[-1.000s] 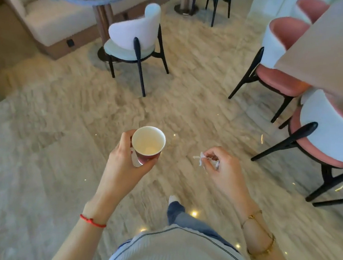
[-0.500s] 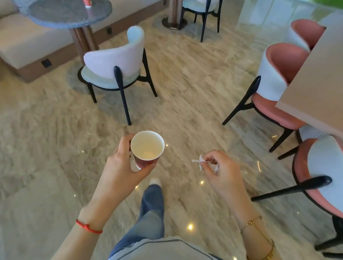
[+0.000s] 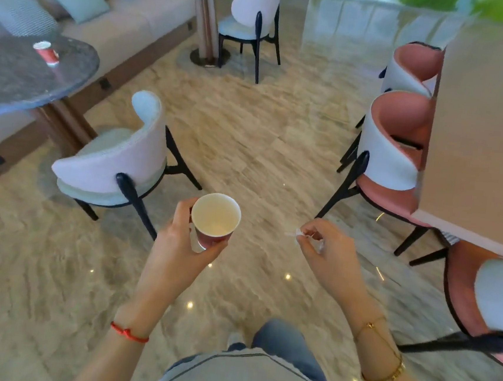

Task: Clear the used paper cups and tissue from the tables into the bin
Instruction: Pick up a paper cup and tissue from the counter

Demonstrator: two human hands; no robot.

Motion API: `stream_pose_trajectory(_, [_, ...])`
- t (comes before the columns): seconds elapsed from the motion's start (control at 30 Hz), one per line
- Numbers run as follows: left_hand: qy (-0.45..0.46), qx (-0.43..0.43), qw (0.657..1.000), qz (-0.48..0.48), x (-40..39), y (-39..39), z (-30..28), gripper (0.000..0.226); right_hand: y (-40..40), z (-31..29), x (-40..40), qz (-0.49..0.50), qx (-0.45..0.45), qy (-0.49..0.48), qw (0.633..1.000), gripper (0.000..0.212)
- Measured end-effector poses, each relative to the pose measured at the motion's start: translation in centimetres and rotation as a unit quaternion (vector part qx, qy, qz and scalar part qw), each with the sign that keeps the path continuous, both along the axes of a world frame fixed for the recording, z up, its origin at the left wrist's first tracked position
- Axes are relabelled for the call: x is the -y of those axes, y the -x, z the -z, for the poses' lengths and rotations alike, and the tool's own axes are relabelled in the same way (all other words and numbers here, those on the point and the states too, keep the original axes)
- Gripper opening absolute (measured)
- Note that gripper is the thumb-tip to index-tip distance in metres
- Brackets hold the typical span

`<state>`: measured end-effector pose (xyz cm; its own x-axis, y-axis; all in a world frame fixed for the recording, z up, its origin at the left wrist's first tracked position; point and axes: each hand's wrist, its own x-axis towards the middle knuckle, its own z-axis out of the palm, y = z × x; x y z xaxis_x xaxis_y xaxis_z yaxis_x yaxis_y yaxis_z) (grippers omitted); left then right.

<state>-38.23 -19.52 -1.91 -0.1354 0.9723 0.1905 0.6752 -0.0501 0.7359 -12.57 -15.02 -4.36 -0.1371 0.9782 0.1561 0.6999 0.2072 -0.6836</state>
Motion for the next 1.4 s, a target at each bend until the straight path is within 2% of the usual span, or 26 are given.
stream_pose_trajectory(0.13, [0.016, 0.006, 0.999, 0.036, -9.0, 0.7, 0.2, 0.072, 0.4, 0.3, -6.8, 0.043, 0.008, 0.016, 0.999, 0.016])
stream_pose_trajectory(0.37, [0.029, 0.023, 0.997, 0.063, -25.3, -0.5, 2.2, 0.072, -0.4, 2.5, -21.2, 0.093, 0.011, 0.034, 0.995, 0.008])
stream_pose_trajectory(0.73, [0.015, 0.039, 0.996, 0.077, -53.7, -3.8, 0.1, 0.072, -3.6, -0.7, -50.0, 0.084, 0.003, 0.011, 0.996, 0.002])
stream_pose_trajectory(0.97, [0.019, 0.037, 0.997, 0.066, -68.2, -5.1, 0.7, 0.072, -4.8, -0.8, -64.1, 0.086, 0.017, 0.014, 0.996, 0.003])
stream_pose_trajectory(1.2, [0.012, 0.061, 0.991, 0.118, -87.0, -7.1, 2.1, 0.068, -6.7, 1.6, -79.5, 0.126, 0.013, 0.022, 0.992, 0.005])
stream_pose_trajectory(1.4, [-0.006, 0.049, 0.983, 0.175, -104.3, -9.3, 0.8, 0.067, -9.0, 0.2, -95.2, 0.161, 0.015, 0.003, 0.987, 0.008])
